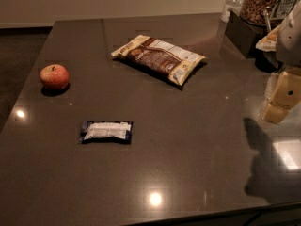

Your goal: Move rxbar blueberry near brown chip bag

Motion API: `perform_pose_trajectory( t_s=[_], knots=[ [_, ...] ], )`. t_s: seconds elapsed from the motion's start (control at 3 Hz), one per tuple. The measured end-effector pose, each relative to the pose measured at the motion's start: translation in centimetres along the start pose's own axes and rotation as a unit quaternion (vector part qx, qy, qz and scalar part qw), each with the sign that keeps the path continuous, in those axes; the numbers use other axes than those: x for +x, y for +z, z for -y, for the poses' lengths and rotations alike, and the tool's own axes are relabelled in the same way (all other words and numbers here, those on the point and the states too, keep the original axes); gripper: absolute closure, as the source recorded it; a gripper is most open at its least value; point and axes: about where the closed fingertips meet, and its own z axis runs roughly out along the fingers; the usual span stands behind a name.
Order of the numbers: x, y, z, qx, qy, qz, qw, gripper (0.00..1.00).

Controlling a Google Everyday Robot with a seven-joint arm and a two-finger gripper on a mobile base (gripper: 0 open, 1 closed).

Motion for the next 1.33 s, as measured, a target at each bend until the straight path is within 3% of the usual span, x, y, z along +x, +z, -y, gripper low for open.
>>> perform_pose_trajectory(
  t_s=[0.33,0.67,1.0,1.33],
  knots=[
    [0.0,0.0,0.0,0.0,0.0,0.0,1.0,0.0],
    [-1.7,0.3,-0.1,-0.005,-0.015,0.012,0.9998,0.0],
    [-7.1,3.0,-1.1,-0.027,-0.067,0.051,0.9961,0.0],
    [-10.5,5.2,-2.1,-0.045,-0.099,0.068,0.9917,0.0]
  ],
)
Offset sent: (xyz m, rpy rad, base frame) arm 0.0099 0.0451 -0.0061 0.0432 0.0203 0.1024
